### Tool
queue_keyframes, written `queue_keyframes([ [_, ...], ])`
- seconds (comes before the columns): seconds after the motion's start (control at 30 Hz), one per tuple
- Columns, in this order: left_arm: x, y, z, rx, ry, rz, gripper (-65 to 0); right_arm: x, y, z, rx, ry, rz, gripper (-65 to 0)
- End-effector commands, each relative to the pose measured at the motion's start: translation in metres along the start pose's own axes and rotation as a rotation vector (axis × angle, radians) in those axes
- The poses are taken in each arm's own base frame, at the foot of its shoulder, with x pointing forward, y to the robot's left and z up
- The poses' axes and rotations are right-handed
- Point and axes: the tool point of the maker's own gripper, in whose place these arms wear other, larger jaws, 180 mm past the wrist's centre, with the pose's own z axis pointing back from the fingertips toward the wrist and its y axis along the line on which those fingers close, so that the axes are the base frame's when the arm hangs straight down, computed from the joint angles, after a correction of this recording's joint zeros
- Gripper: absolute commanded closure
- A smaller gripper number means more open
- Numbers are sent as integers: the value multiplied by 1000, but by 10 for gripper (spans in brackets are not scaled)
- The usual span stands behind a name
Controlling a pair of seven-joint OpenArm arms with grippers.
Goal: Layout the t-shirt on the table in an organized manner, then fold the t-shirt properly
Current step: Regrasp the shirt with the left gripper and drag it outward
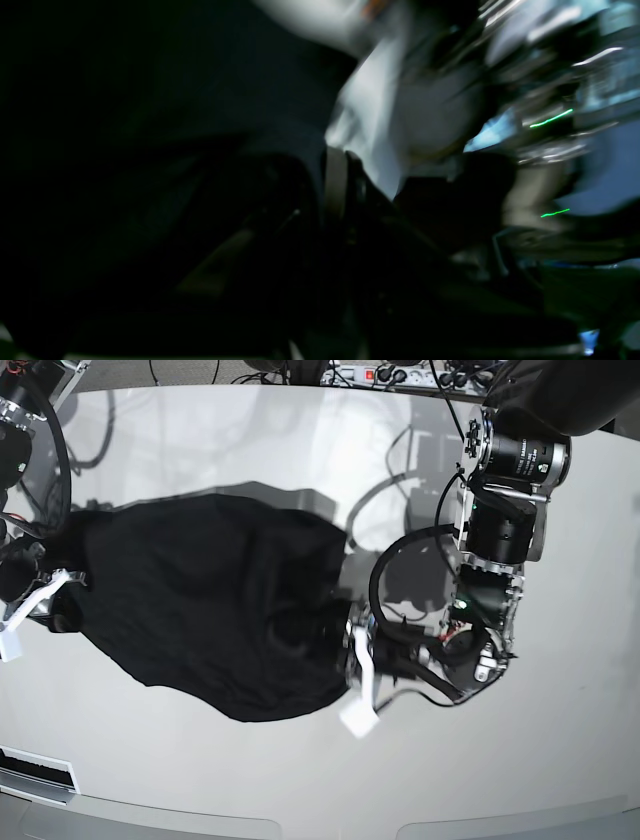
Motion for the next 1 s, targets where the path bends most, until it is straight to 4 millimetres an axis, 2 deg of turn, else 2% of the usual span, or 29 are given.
queue_keyframes([
  [0.0, 35, -23, 1, -68, -82, -40, 0, 19, 2, 4, 18, -57, 29, -107],
  [0.1, 46, -38, 4, -112, -121, -51, 0, 19, 16, 1, 78, -52, 44, -107],
  [0.43, 45, -39, 4, -117, -122, -85, 0, 10, 44, -13, 159, 2, 88, -107],
  [0.63, 45, -41, 4, -123, -125, -139, 0, 0, 30, -14, 81, 58, 123, -107],
  [0.8, 44, -40, 4, -116, -120, -140, 0, 2, 19, -15, 22, 53, 116, -107],
  [0.97, 22, -9, 2, 45, 15, -167, 0, 1, 10, -15, -31, 59, 108, -107],
])
